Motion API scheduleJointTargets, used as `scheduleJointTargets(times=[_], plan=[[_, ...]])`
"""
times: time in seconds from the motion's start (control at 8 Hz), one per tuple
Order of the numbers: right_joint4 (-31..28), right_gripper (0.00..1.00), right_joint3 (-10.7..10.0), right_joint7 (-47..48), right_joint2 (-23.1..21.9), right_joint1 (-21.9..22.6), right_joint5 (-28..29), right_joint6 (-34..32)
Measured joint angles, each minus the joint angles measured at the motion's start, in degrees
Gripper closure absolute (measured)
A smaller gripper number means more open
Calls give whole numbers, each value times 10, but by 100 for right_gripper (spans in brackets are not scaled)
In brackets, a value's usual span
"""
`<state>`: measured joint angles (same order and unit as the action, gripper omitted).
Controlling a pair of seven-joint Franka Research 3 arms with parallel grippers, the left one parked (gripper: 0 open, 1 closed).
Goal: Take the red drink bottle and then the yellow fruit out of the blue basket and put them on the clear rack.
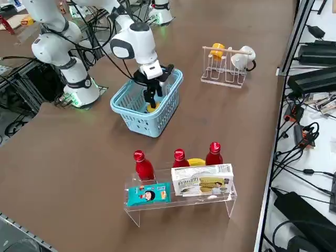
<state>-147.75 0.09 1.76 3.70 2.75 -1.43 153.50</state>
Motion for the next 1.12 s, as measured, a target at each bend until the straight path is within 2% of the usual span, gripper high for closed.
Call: scheduleJointTargets(times=[0.5, 1.12], plan=[[1, 0, -1, 0, 22, 0, -1, 37], [2, 0, -3, 0, 40, -2, -1, 45]])
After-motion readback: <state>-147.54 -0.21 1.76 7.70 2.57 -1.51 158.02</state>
